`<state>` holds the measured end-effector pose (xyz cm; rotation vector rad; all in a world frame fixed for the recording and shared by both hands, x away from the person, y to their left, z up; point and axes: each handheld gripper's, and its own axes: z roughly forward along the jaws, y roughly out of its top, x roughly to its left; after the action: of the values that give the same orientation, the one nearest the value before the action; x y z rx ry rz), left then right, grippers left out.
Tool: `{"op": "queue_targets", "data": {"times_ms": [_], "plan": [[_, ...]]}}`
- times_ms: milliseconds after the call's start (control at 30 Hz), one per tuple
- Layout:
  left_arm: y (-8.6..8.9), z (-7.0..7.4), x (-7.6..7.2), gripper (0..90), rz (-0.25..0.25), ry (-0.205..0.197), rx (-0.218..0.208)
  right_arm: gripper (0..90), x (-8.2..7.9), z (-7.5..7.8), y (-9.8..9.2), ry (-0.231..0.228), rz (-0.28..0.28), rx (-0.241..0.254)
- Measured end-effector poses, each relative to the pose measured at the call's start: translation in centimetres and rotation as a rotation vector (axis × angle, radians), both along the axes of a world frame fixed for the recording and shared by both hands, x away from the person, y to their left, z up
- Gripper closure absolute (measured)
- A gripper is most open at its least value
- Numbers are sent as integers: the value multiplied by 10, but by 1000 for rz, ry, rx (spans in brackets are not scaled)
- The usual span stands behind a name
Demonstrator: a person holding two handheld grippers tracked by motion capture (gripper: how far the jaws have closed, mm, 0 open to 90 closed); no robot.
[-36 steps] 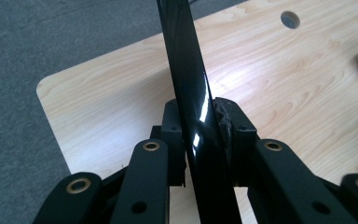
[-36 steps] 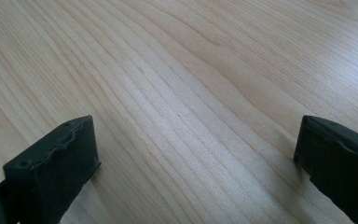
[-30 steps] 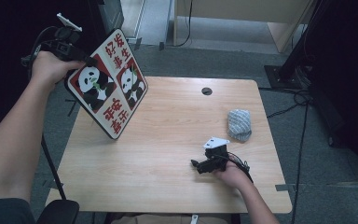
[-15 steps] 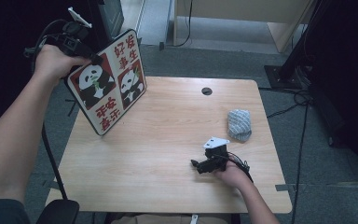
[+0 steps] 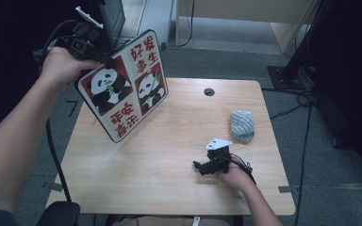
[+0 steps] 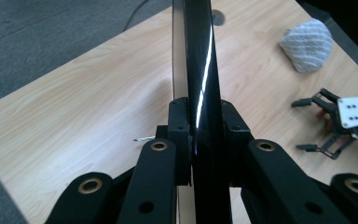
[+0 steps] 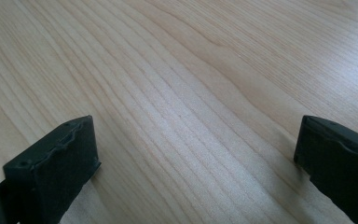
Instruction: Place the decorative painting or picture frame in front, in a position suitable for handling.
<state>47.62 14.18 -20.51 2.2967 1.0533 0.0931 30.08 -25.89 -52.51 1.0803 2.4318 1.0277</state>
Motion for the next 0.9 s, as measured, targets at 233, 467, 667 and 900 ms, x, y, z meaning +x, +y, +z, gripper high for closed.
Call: {"op": "queue_targets", "data": {"times_ms": [233,467,667,900], "plan": [[-31,-2,-15,791,-100,6,30,0,0,0,0,1,-1,-1],[-51,-8,-30,789,-155,20,0,0,0,0,0,1,-1,0],[-70,-12,-44,789,-203,31,-16,0,0,0,0,0,1,0],[-89,-14,-61,789,-268,30,-27,0,0,0,0,1,2,0]]}}
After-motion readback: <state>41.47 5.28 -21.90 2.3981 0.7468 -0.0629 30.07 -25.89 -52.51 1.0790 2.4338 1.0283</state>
